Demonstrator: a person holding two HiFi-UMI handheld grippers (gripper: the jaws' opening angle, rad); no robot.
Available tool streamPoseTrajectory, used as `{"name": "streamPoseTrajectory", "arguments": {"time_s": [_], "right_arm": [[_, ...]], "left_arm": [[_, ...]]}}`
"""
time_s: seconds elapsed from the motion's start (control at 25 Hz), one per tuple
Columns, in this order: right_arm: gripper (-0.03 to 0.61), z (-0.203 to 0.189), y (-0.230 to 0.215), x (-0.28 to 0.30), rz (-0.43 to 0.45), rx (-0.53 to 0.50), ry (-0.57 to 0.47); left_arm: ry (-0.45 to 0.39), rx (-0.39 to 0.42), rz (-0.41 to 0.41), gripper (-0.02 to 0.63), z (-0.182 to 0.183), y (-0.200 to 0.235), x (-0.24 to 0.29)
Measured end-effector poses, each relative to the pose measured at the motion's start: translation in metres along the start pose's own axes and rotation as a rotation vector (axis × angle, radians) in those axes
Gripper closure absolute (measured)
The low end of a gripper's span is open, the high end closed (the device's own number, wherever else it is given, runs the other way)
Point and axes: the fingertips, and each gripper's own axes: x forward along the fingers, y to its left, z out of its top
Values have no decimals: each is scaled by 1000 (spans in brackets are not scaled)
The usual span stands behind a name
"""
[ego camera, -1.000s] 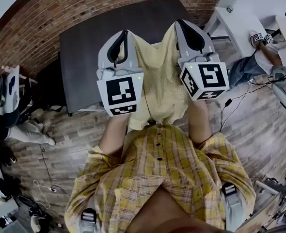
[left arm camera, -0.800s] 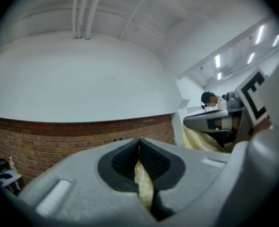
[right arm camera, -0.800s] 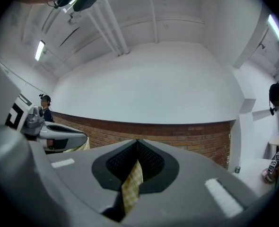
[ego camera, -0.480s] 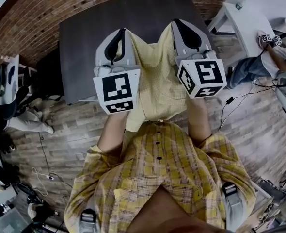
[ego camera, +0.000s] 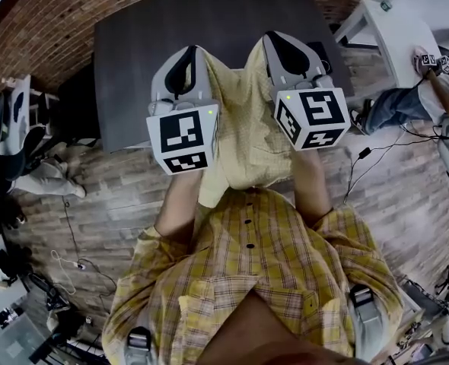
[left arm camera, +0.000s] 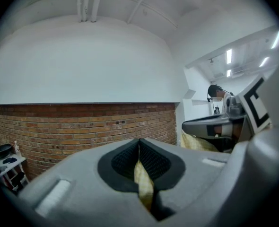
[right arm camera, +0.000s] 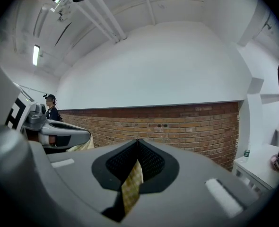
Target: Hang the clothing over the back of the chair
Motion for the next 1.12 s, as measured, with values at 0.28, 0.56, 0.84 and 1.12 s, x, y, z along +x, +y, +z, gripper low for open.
{"name": "streamPoseTrajectory", "arguments": {"time_s": [0.28,0.56,0.84,1.12], "right_arm": [[568,-21,1,4,33,14,47],[563,-32,9,9,63,5,88],[511,-33,17,8,88,-12,99],[511,-31,22,7,97,-21,92]], "left_arm": [[33,-26,-3,609,-17,-10,7],[62,-50,2,608,-26,-10,7],[64,-52,12,546,-23,-11,2],[53,-52,12,546,-21,-12,-3]]}}
